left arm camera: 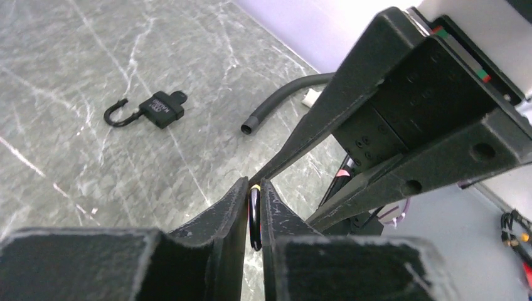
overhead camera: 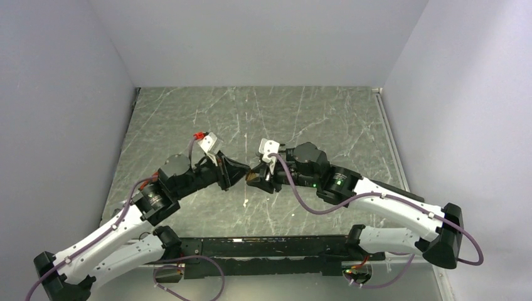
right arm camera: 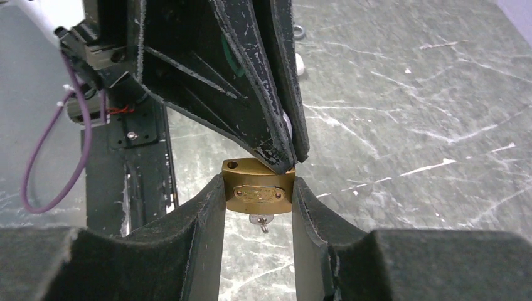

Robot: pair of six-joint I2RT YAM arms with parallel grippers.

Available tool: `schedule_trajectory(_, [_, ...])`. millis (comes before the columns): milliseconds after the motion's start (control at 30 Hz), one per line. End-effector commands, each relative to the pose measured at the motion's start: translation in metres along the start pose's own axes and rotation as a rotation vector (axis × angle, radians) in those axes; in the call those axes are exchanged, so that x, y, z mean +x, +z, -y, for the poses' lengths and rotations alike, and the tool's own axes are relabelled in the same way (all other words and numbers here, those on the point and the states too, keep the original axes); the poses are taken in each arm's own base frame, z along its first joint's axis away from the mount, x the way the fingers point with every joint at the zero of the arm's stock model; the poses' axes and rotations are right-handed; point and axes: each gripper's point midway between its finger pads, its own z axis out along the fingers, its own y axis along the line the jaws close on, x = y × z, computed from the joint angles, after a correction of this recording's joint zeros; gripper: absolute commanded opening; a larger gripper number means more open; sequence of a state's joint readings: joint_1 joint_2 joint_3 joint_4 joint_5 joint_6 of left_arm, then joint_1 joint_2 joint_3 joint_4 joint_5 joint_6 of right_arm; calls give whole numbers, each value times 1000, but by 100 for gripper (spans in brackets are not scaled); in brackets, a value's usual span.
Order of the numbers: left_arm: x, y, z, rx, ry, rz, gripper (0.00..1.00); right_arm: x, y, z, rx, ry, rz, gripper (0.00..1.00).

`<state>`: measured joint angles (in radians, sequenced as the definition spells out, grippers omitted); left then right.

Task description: Unlock with the key

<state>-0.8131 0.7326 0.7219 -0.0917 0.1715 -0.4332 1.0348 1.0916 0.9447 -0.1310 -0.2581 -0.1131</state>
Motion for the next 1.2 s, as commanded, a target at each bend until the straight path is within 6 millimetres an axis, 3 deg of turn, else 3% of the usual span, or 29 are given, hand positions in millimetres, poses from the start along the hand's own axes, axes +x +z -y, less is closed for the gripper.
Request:
schedule_trajectory(0, [-12,-5,23,155,127,83,18,-38,-17,-30,-160,-55,140,0])
schedule_trajectory(133, [-11,-16,34,242,245,149,24,-50,-44,-68,-403,-69,163,0])
schedule_trajectory(267, [-10,-23,32,240,301,163,27,-60,-68,-86,-562,-66,158,0])
schedule_trajectory(367, [-8,-26,30,225,312,161,33,-64,-87,-89,-638,-63,192,0])
schedule_trajectory(500, [-8,-30,34,249,323,172,48,-73,-111,-94,-756,-30,250,0])
schedule_trajectory(600, [-10,-29,34,248,320,172,60,-76,-108,-89,-734,-21,243,0])
schedule_trajectory(667, [-15,-29,35,239,302,169,67,-71,-93,-73,-624,8,203,0])
schedule_trajectory(800, [-32,-34,10,24,189,122,98,-58,-60,-20,-306,81,133,0])
schedule_trajectory(900, [-51,-55,-12,-183,112,106,99,-33,-35,34,-24,156,41,0])
schedule_trajectory(1033, [-54,-98,-56,-516,85,29,99,20,-8,106,317,225,-165,0])
schedule_trajectory(1167, [-33,-126,-102,-800,131,-75,99,73,17,152,550,319,-330,0])
